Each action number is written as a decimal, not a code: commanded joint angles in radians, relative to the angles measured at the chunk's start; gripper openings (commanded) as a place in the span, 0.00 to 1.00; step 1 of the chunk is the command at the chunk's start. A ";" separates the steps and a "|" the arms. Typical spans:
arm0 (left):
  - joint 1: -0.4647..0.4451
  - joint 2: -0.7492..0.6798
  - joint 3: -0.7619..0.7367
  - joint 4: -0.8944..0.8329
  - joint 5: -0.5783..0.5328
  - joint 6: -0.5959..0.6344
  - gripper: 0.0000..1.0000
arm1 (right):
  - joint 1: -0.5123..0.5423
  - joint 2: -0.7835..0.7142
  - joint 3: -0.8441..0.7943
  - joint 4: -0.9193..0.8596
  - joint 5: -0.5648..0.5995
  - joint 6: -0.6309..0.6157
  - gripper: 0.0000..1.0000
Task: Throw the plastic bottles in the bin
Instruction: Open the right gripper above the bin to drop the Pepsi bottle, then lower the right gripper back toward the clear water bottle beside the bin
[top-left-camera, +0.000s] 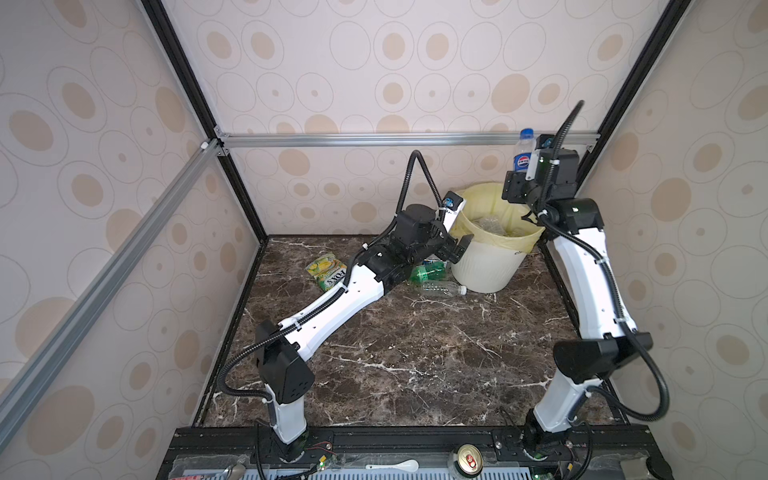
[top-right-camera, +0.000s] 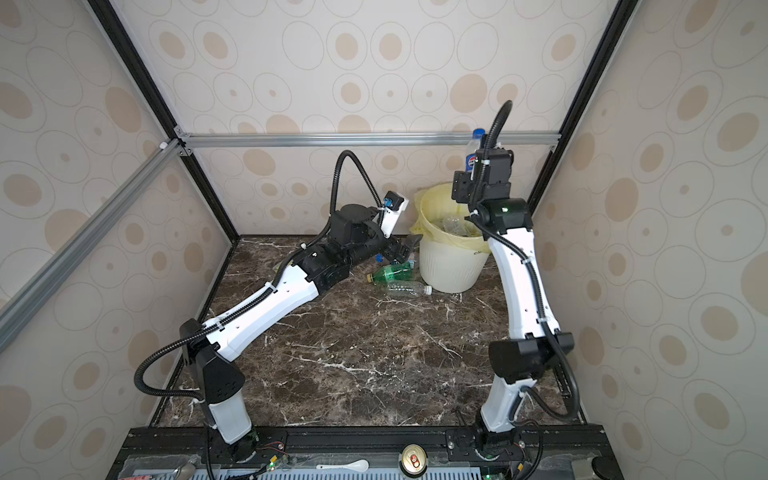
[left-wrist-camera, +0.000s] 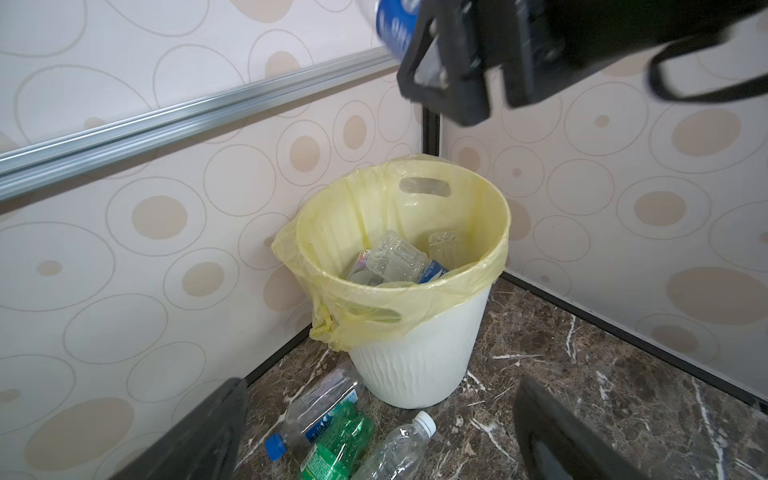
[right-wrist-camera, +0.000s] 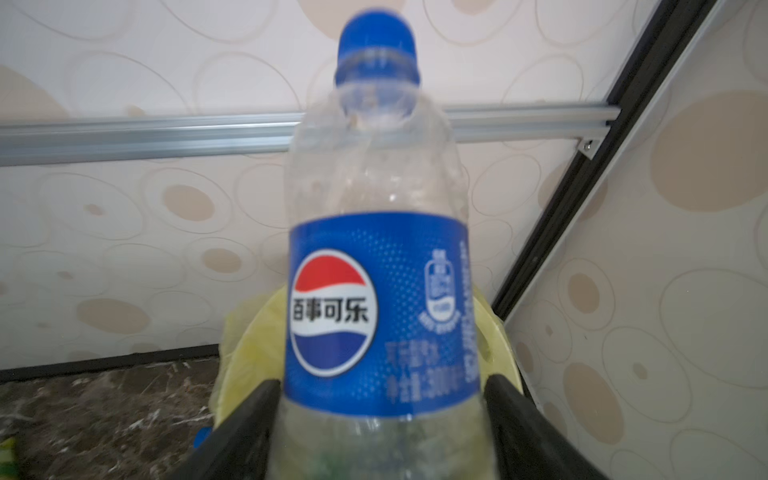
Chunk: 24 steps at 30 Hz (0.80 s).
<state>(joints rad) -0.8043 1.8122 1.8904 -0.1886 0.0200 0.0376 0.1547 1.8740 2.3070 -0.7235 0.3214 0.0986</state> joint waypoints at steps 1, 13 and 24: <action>-0.004 0.004 0.020 -0.002 -0.038 0.036 0.99 | 0.005 0.006 0.042 -0.148 0.059 0.018 0.96; -0.006 -0.025 -0.031 0.018 -0.051 0.024 0.99 | 0.005 -0.104 -0.102 -0.082 0.015 0.025 1.00; 0.005 0.049 0.105 -0.197 -0.154 -0.097 0.99 | 0.008 -0.209 -0.211 -0.063 -0.060 0.061 1.00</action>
<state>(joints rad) -0.8024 1.8290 1.8938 -0.2680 -0.0952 -0.0067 0.1570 1.7226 2.1300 -0.7925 0.2916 0.1364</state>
